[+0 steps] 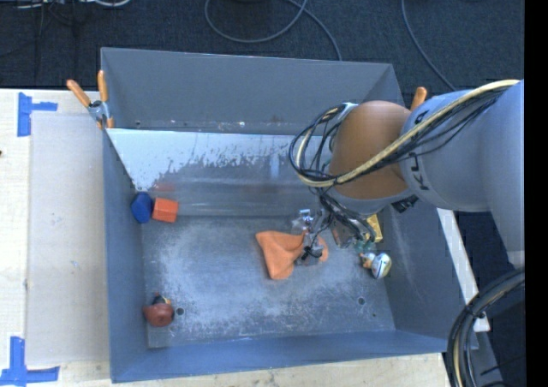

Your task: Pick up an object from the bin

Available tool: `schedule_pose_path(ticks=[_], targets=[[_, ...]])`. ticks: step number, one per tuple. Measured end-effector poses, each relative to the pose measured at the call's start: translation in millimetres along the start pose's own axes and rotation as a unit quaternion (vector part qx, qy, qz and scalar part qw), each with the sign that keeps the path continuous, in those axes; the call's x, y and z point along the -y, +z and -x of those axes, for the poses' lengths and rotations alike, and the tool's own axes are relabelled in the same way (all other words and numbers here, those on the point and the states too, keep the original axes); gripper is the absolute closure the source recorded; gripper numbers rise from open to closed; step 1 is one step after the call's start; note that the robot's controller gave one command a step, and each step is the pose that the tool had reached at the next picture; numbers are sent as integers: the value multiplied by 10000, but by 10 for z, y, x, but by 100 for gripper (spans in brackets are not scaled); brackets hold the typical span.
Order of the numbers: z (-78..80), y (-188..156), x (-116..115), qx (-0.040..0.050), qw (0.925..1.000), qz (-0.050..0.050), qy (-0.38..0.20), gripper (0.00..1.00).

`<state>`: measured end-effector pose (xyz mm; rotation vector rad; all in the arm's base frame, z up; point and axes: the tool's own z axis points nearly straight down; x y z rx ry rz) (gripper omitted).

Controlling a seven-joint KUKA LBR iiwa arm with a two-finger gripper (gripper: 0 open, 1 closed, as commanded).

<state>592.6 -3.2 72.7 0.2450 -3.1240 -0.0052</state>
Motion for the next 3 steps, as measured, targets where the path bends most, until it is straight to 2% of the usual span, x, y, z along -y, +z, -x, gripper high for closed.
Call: schedule_pose_path(ticks=[2, 3], targets=[[-11, -106, -5, -20, 10000, 3, -4, 100], [-12, -348, -9, -19, 10000, 5, -7, 100]])
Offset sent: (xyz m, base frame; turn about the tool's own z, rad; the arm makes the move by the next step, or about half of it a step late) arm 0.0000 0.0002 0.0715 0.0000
